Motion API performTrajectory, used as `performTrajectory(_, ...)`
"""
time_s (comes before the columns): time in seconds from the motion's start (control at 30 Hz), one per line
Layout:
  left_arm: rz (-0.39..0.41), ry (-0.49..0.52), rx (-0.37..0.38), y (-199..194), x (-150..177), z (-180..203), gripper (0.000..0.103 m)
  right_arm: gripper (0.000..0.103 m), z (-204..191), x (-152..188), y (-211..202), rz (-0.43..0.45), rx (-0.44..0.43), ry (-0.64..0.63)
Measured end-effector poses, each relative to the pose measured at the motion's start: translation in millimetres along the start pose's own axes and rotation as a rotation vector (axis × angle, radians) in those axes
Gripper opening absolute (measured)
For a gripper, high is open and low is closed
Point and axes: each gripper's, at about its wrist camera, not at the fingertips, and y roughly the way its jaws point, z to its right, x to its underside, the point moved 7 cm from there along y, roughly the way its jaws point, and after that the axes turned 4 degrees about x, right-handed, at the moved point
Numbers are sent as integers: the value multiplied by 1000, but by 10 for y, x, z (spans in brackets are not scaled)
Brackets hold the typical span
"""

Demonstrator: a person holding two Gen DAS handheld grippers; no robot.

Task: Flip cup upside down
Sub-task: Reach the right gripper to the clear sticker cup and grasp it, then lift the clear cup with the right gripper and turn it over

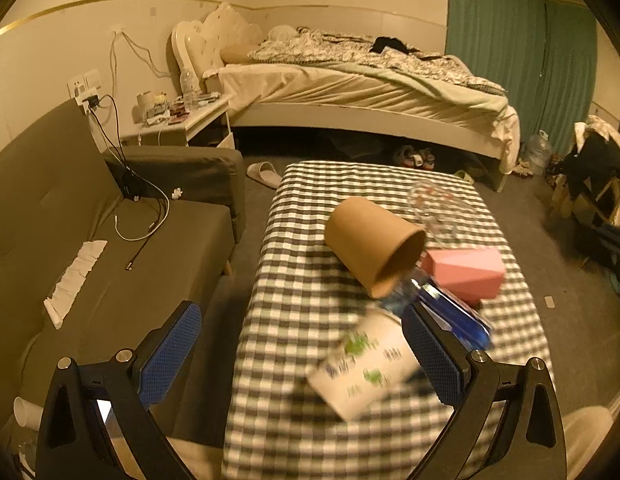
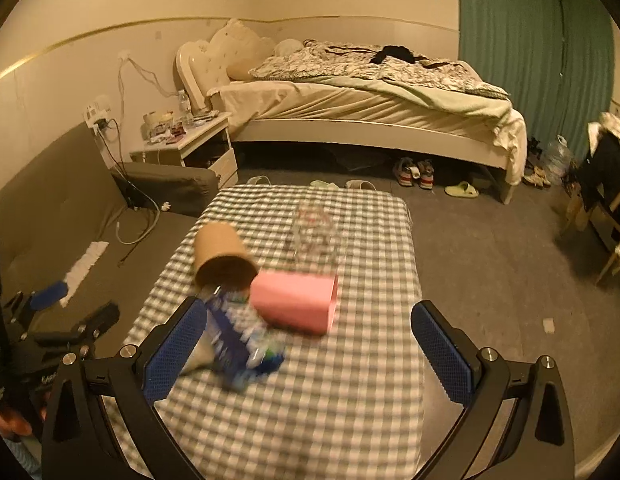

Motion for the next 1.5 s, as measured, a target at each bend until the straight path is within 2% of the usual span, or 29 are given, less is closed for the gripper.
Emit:
performTrajectory(0.13,-21,-18,-9,315,-139,-38,103,103,-6,-331,621,-50,-15,-41)
performTrajectory(0.33,-44,-18,-45,726,-361,-132,103,103,-91,-570,1598,-154,-37,-89)
performTrajectory(0.47,-63,-30,-51,938,-422,-195,103,103,-150,-538,2189,-249,-34,-134)
performTrajectory(0.63,-89,-14,-44,1097,-392,-182,103,102,-67,-427,2582,-346,-22,-150)
performTrajectory(0.67,-93,-12,-40,1115,-382,-176,103,100,-60,-410,2614,-356,-26,-147)
performTrajectory(0.77,-108,-11,-34,1142,-357,-151,103,82,-40,-355,2682,-382,-39,-151)
performTrajectory(0.8,-111,-11,-32,1140,-352,-147,103,71,-43,-340,2689,-386,-48,-155)
performTrajectory(0.93,-104,-3,-29,1026,-375,-122,103,68,-63,-327,2565,-373,-55,-169)
performTrajectory(1.1,-53,6,-24,662,-493,-68,103,68,-87,-451,2093,-311,-51,-153)
performTrajectory(1.23,3,9,-15,253,-578,-45,103,68,-98,-606,1519,-253,-36,-151)
performTrajectory(1.33,40,2,5,-98,-598,-17,103,68,-104,-663,903,-191,-29,-131)
performTrajectory(1.5,105,22,-1,-695,-504,22,103,68,-111,-568,44,-113,0,-102)
